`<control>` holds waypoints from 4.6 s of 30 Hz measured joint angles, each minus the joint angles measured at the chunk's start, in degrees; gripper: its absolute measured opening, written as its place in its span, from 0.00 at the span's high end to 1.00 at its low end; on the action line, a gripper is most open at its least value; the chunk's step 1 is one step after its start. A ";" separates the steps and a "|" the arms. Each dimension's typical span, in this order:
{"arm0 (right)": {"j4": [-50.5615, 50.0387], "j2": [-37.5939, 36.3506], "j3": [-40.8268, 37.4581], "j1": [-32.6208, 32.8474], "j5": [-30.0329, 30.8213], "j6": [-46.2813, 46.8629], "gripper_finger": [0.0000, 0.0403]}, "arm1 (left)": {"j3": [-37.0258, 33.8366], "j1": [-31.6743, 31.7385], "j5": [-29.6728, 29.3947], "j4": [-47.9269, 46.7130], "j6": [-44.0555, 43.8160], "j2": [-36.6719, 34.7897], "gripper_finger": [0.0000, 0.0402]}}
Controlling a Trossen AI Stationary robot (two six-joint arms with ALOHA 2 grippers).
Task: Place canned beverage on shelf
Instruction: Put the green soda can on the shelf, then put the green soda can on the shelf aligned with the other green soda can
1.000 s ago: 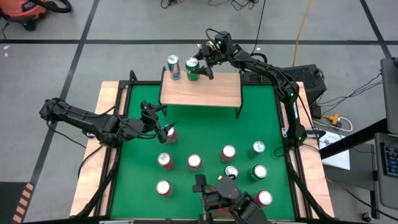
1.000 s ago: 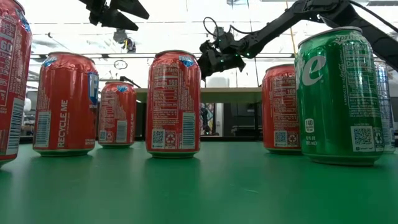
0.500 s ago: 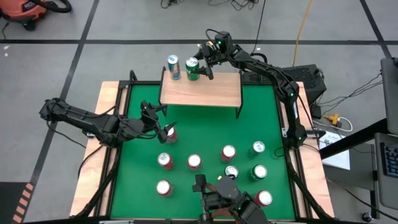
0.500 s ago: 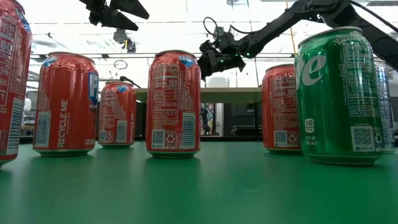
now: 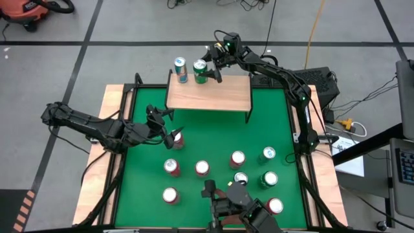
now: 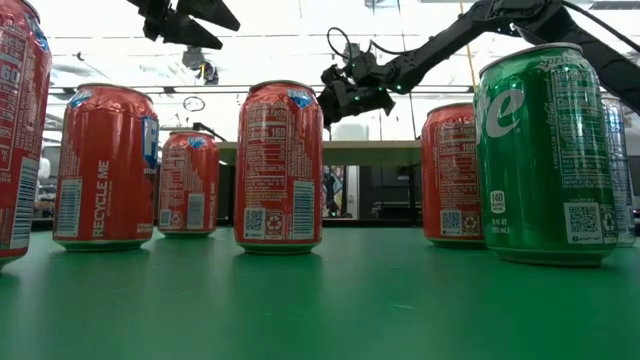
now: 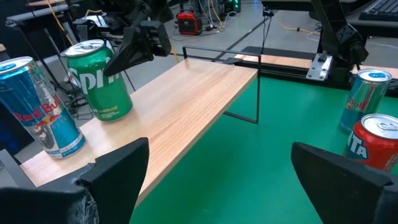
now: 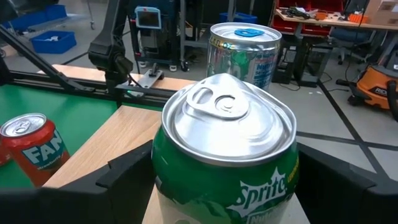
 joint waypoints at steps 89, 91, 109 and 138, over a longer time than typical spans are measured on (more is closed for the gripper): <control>-54.47 -53.25 -32.05 63.01 56.55 37.21 0.10 | -0.24 -3.76 1.09 11.99 -1.58 11.70 0.02; -54.71 -52.67 -32.48 65.83 56.98 40.49 0.10 | -0.24 -3.80 1.09 12.95 -1.57 12.28 0.02; -62.28 -43.47 -32.48 82.58 56.61 54.35 0.13 | -0.24 -4.02 1.26 12.87 -3.03 12.92 0.02; -72.75 -36.57 -32.50 86.90 59.84 66.04 0.13 | -0.24 -5.25 1.27 12.76 -2.89 12.92 0.02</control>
